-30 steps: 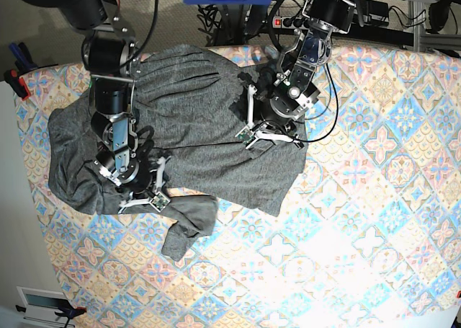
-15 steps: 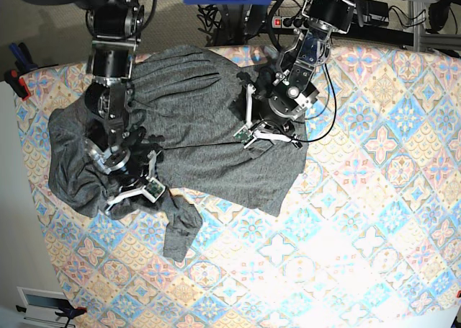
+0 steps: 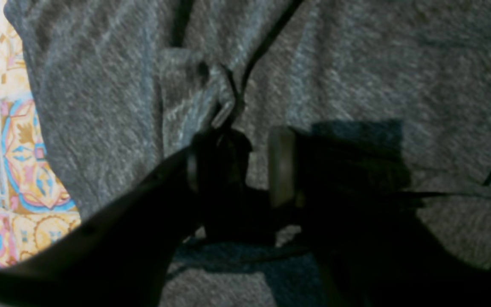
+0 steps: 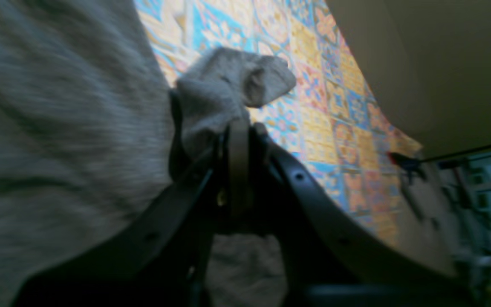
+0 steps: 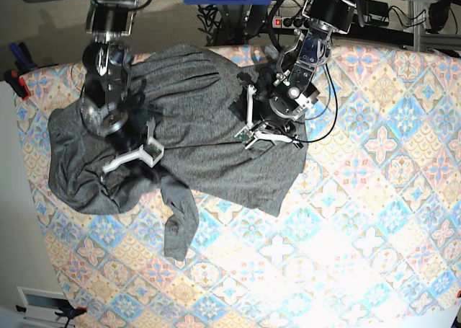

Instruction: Layout the t-shirt on the table in an organized manner, then fold the t-shirt properly

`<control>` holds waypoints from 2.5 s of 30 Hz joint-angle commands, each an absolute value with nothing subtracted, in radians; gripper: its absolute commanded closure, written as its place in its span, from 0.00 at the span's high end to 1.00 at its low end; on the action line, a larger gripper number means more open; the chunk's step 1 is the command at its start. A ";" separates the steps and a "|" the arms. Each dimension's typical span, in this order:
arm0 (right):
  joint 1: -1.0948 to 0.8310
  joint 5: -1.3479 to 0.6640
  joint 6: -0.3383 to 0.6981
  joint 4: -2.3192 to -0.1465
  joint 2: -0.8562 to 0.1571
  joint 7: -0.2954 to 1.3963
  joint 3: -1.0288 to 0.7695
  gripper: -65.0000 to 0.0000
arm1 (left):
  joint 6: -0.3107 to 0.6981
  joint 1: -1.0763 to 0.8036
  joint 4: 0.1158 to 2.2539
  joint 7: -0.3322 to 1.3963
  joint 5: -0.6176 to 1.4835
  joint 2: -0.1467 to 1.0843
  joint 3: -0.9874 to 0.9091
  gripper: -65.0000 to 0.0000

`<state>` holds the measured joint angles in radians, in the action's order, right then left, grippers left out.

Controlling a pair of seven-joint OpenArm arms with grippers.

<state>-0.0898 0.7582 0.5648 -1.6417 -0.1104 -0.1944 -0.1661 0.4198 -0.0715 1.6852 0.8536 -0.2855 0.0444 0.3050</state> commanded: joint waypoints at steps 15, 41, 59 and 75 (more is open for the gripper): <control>-0.205 0.707 0.549 -1.807 -0.039 -0.223 -0.275 0.00 | 0.418 -0.056 1.701 0.837 -0.283 0.041 0.306 0.32; -0.280 0.704 0.550 -1.755 -0.033 -0.188 -0.274 0.44 | 0.421 0.041 1.705 0.837 -0.282 -0.030 0.308 0.32; -0.120 0.702 0.550 -1.534 -0.035 -0.012 -0.050 0.44 | 0.421 0.133 1.702 0.769 -0.291 -0.033 0.298 0.32; 0.090 0.702 0.550 -1.402 -0.035 -0.013 -0.041 0.44 | 0.420 -0.015 1.586 0.774 -0.291 0.156 0.298 0.32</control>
<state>0.0639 0.7174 0.5674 -1.3838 -0.0311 0.0090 -0.0391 0.4183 -0.0139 1.5864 0.7437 -0.2775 0.1570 0.3004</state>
